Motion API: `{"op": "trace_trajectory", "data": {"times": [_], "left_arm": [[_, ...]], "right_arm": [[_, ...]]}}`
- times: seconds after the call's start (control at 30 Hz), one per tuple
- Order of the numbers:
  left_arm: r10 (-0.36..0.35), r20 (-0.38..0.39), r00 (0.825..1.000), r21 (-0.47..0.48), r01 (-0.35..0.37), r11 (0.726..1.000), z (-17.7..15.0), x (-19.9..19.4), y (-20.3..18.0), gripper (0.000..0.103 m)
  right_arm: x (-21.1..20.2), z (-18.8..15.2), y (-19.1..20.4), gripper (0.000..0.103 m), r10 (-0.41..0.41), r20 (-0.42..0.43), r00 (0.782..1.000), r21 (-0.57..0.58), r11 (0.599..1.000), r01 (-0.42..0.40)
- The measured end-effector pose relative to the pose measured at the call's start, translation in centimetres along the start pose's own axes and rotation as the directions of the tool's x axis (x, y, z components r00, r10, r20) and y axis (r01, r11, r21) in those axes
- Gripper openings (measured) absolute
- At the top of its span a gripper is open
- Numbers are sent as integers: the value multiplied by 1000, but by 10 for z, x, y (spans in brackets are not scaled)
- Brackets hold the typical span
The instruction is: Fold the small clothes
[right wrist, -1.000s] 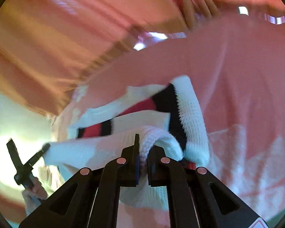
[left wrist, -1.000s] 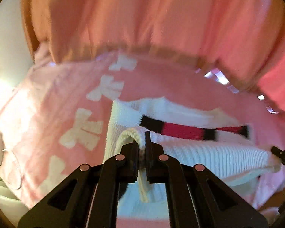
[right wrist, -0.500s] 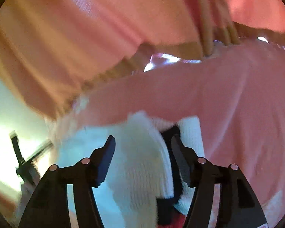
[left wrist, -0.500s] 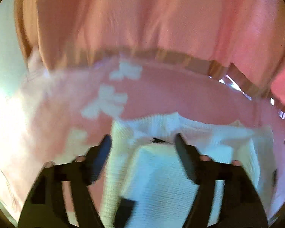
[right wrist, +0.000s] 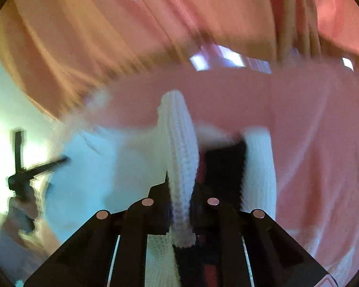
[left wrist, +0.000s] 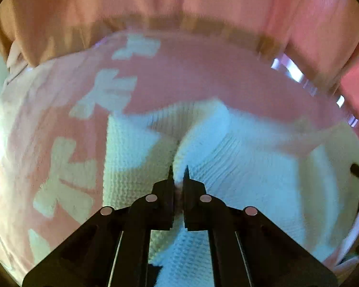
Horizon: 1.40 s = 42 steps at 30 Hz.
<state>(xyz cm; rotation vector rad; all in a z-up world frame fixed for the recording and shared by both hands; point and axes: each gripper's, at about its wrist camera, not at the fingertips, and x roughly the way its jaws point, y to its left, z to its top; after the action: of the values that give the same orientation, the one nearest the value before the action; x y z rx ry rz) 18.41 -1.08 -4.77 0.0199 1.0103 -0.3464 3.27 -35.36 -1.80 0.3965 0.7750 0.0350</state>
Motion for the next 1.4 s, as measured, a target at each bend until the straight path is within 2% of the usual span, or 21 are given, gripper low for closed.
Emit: {"op": "trace_trajectory", "data": {"times": [0.07,0.1,0.2,0.3,0.37,0.47,0.5,0.53,0.6,0.63,0.73,0.77,0.87,0.93,1.03,1.17,1.2,1.27,1.3,1.33,1.4], "left_arm": [[54,91,994,-5,-54,999,6,-23,4,4],[90,88,992,-19,-89,996,7,-22,10,4],[138,-69,988,-92,-144,985,-1,20,36,4],[170,-30,985,-21,-171,985,-1,14,20,5],[156,-9,988,-9,-156,988,0,3,10,7],[159,67,985,22,-161,987,0,-23,-7,11],[154,84,984,31,-157,987,1,-26,-12,15],[147,108,983,37,-152,988,2,-31,-18,29],[142,128,982,40,-148,988,7,-32,-24,46],[139,138,981,36,-145,989,10,-30,-28,45],[108,118,987,56,-115,992,18,-17,-38,46],[108,91,990,70,-114,991,22,-6,-42,46],[180,22,983,65,-181,981,24,30,-38,46],[222,-27,975,35,-221,975,26,49,-27,46],[205,-24,979,-24,-205,978,29,48,-20,45],[203,-3,979,-26,-203,979,34,44,-26,46],[206,-2,979,-27,-206,978,34,43,-27,46],[212,-1,977,-22,-212,977,34,44,-29,48],[233,-2,972,-17,-233,972,34,45,-30,48],[250,1,968,-13,-250,968,34,44,-31,48],[250,21,968,-16,-250,968,34,31,-36,48]], "right_arm": [[-13,7,-2,10,-31,59,998,-23,999,33],[0,5,-14,10,-88,11,996,2,996,88],[51,-15,-51,10,-172,-199,965,104,975,196],[47,-13,-47,10,-188,-179,966,88,975,206],[27,-3,-39,18,-221,-157,963,95,967,238],[0,10,-24,25,-246,-40,969,87,965,248],[-3,14,-21,27,-237,-28,971,83,968,238],[-1,19,-17,28,-219,-32,975,73,972,221],[11,23,-10,28,-193,-56,980,45,980,195],[16,26,-7,27,-173,-73,982,36,984,176],[43,29,11,2,-111,-148,983,-43,993,106],[52,31,16,1,-122,-161,979,-84,990,109],[84,40,-3,0,-281,-176,943,-134,956,260],[95,46,-36,0,-344,-207,916,-29,938,346],[87,54,-47,0,-313,-207,927,65,941,333],[72,53,-5,0,-212,-184,960,-15,977,213],[75,47,1,0,-228,-193,954,-74,973,218],[99,31,-1,0,-373,-245,895,-200,923,329],[106,27,-9,0,-399,-258,880,-205,912,354],[102,29,-12,0,-383,-247,890,-174,921,348],[87,38,2,9,-346,-214,914,-151,936,319]]}}
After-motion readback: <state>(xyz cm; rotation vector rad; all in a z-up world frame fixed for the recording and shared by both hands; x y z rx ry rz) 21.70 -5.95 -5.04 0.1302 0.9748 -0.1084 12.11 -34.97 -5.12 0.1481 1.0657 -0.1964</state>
